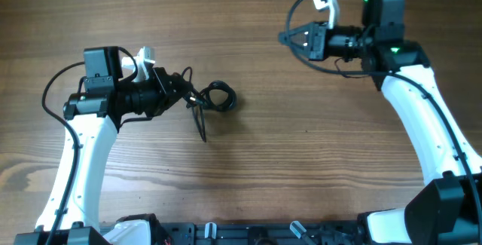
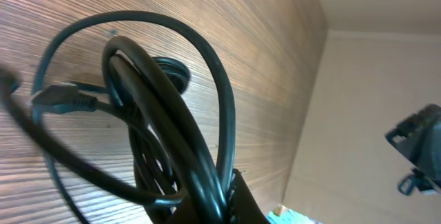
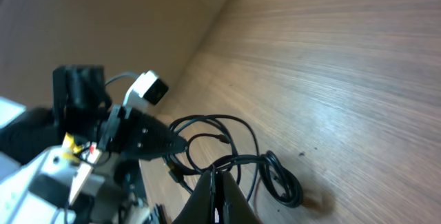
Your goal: Untangle cables
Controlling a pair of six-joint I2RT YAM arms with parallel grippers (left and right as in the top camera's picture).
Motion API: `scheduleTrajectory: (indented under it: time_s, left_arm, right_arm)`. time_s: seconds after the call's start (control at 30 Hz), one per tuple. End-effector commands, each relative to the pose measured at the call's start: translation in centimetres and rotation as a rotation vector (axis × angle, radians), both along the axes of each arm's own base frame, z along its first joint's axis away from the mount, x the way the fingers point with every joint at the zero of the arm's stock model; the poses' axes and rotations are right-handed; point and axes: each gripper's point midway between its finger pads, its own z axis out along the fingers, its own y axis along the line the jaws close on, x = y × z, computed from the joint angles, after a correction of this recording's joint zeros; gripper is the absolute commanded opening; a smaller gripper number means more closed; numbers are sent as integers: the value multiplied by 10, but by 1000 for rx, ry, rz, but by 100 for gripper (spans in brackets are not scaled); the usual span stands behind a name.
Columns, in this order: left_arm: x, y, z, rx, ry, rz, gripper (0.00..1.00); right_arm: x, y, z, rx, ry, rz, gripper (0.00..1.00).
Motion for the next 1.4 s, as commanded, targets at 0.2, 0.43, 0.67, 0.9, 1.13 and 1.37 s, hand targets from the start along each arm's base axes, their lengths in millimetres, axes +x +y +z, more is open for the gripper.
scheduleTrajectory:
  time_s: [0.2,0.43,0.67,0.9,1.13,1.37]
  left_arm:
    - [-16,-36,53,-309,-91,-194,4]
    - [-27,-47,84,-492,-76,-271,4]
    - [-23,-48,98,-526,-119,-301,4]
    - [-25,-49,100,-538,-119,-313,4]
    - [-25,-49,100,-536,-120,-312,4]
    - [20,-21,54,-221,-148,-50,4]
  right_arm:
    - [-47,81,-27,-185,-267,290,47]
    - [-88,126,-36,-190,-360,477,40]
    - [-112,141,-34,-144,-373,571,30]
    - [-102,142,-57,-160,-316,568,13]
    - [-61,109,-50,-141,-250,417,4]
    - [-42,53,6,134,-115,357,4]
